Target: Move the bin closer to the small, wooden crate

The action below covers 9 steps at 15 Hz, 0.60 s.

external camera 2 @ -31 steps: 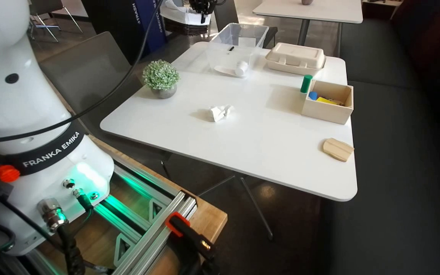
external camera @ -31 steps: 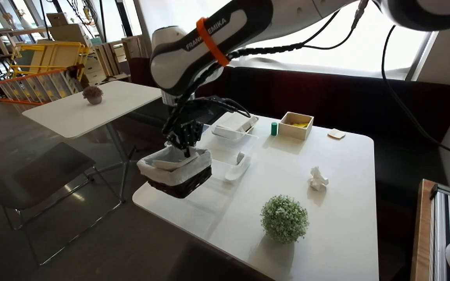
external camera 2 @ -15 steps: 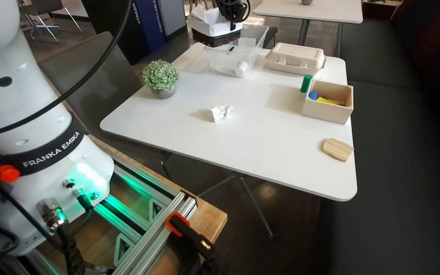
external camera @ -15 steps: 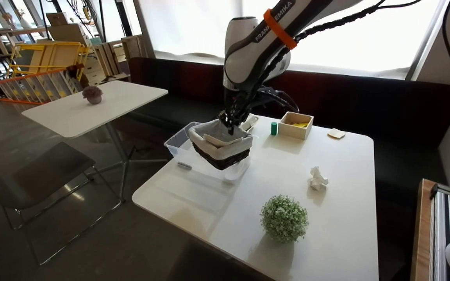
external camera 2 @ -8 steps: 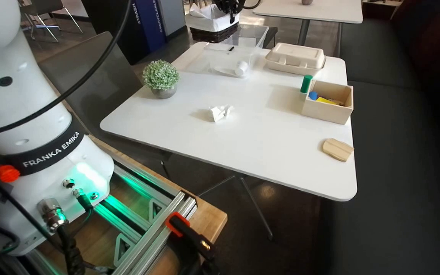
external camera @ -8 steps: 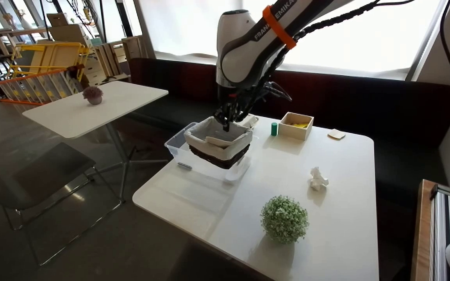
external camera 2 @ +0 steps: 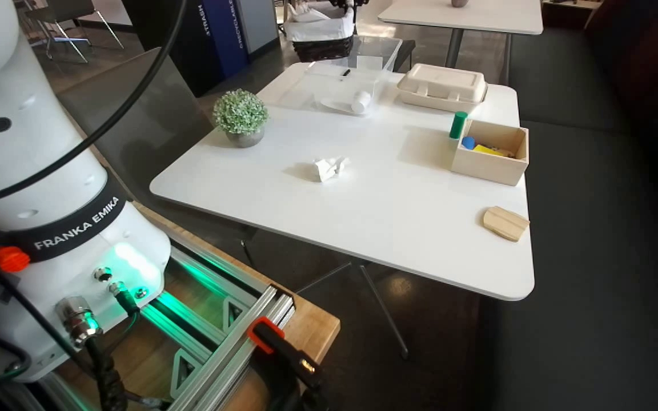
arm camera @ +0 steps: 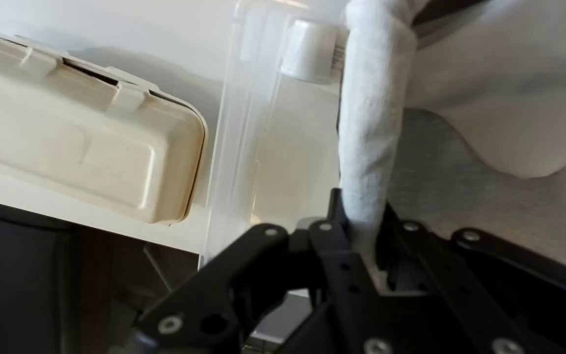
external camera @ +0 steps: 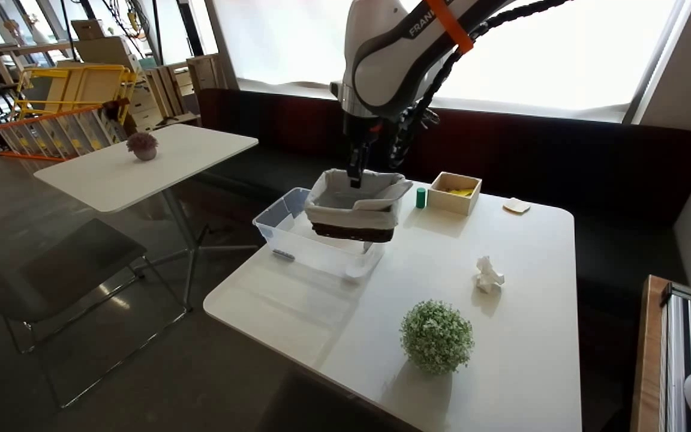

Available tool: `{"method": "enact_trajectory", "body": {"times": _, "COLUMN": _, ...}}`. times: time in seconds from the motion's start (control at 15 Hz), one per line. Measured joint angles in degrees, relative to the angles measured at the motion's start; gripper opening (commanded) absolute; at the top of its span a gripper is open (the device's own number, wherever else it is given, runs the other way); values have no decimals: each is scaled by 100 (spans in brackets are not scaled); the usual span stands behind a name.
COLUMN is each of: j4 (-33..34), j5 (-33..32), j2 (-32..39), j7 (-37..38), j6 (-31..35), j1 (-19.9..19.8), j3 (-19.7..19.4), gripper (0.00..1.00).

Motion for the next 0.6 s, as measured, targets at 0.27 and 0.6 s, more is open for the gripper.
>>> {"method": "enact_trajectory", "body": {"times": 0.27, "j4": -595, "j5": -230, "j2": -174, "j7": -1219, "j6": 7, "j1": -316, "j3": 10, "gripper": 4}}
{"method": "enact_trajectory", "body": {"times": 0.6, "j4": -1105, "j5": -613, "j2": -385, "j7": -1865, "j6": 198, "j1": -450, "j3": -52, "gripper": 14}}
